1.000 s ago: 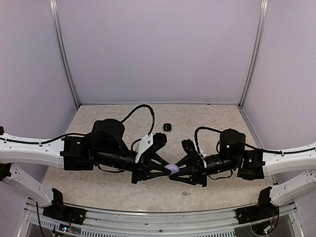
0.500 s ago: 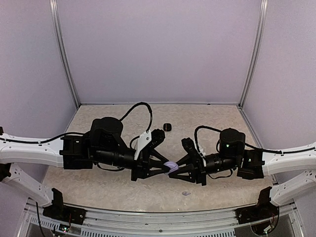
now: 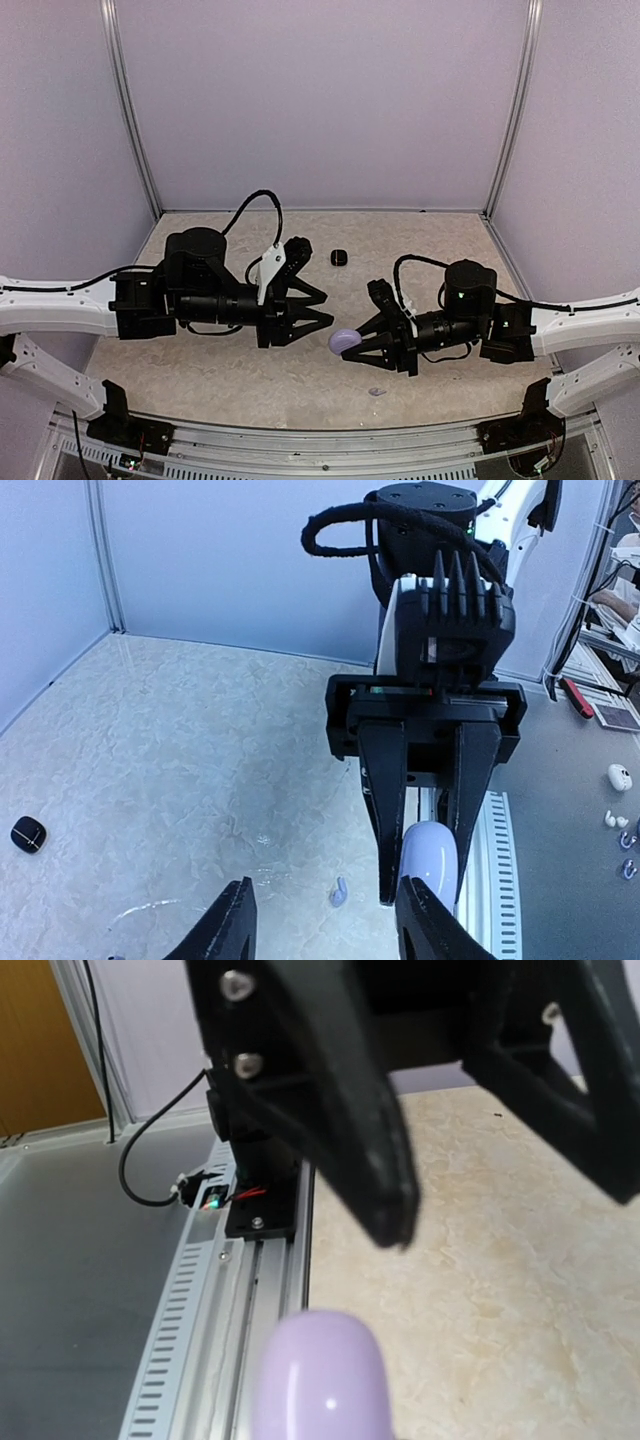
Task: Insert the wireless bluetooth earbuds into the charging case
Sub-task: Pass from the left arm to the right, then open the charging case.
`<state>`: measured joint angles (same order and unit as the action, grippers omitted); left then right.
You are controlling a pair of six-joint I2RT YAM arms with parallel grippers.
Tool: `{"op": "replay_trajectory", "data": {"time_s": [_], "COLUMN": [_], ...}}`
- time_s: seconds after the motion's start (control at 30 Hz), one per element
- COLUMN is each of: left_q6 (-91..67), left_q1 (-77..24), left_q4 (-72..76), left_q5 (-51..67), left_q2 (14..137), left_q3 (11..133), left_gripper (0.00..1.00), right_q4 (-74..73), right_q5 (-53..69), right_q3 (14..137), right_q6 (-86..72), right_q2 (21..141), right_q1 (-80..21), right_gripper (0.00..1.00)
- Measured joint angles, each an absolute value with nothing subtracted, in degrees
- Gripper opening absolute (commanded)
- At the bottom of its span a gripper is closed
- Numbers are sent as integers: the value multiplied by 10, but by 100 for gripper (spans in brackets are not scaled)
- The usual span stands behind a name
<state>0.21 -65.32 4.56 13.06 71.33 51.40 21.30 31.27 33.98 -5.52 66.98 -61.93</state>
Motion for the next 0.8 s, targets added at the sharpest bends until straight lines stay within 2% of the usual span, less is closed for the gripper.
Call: {"op": "replay_trajectory", "data": {"time_s": [0.1, 0.23, 0.8], "left_q6": [5, 17, 37], "left_q1": [-656, -674, -688], "left_q4": [52, 56, 37], "left_q5": [135, 138, 113], "left_q2": [697, 687, 756], "left_q3": [495, 492, 531], "left_gripper": [60, 62, 58], "right_q4": [213, 213, 211], "right_q5": [311, 309, 316], "right_q3": [340, 340, 350], "right_q6": [-57, -60, -61], "right_q2": [670, 670, 676], "right_q1": [-616, -613, -612], "right_gripper": [0, 0, 0]}}
